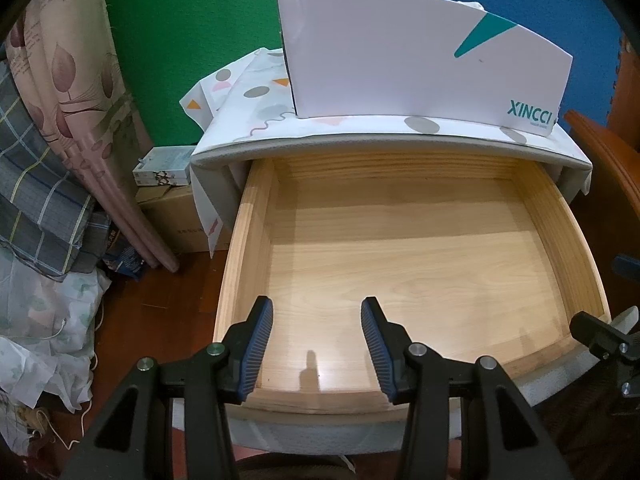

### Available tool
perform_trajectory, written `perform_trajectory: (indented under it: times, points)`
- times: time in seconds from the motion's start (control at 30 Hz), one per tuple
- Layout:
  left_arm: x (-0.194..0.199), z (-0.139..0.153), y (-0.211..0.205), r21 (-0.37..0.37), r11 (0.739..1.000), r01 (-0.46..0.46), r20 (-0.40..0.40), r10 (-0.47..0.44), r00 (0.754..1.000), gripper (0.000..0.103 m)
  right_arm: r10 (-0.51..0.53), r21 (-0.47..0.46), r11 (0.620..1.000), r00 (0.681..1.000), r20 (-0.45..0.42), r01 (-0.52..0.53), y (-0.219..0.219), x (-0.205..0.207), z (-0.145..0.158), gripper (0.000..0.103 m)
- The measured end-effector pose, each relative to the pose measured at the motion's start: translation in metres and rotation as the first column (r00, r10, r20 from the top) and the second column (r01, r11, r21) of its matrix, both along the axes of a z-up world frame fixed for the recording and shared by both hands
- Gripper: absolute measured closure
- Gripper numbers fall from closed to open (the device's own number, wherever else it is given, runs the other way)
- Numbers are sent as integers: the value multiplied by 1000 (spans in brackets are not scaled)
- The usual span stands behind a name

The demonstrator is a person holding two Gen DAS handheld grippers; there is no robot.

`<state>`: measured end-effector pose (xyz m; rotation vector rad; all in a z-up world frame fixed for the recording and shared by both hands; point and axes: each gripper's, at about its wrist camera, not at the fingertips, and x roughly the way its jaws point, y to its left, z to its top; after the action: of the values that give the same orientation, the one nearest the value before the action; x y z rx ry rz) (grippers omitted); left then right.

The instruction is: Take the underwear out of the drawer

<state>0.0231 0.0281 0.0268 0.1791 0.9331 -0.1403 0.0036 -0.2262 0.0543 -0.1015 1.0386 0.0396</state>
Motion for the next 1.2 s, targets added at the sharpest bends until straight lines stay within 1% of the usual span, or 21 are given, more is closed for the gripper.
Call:
perform_trajectory:
  times: [1.2]
  points:
    - [0,-1,-3,-11,1000,7,-6,-7,1000,56,7,-19,1000,1000,-9,-8,4,0,-3,4]
